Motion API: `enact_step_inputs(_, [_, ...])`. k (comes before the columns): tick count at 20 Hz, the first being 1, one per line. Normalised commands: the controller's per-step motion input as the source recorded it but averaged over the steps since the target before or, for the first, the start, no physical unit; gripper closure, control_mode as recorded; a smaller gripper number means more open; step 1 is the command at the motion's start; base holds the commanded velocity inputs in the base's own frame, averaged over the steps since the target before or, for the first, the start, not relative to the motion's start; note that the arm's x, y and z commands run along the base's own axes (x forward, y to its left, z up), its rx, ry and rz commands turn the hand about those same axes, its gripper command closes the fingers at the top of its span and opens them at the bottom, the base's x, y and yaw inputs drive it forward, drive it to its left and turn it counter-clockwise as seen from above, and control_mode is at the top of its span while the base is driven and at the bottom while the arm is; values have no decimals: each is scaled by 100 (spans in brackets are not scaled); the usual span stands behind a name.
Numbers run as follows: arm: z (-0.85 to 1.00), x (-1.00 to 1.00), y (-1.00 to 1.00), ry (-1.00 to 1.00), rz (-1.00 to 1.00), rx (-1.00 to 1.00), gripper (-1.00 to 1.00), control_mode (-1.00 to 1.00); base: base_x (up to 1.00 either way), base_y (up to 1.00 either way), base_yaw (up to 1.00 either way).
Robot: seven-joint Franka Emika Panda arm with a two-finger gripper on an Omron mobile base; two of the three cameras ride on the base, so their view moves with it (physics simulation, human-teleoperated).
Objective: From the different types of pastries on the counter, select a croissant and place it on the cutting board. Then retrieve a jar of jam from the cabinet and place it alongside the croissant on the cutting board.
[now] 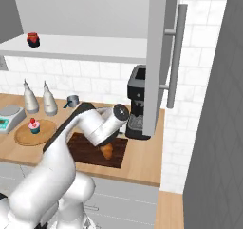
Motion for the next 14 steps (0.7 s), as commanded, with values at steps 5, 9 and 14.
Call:
enact_step_inputs(5, [100,-57,97,-34,1,0,-100,-100,0,0,0])
enact_step_inputs(9, [100,-11,98,-40,0,5,-100,-100,0,0,0])
enact_step_inputs(14, [100,0,63,-32,4,12,-100,-100,0,0,0])
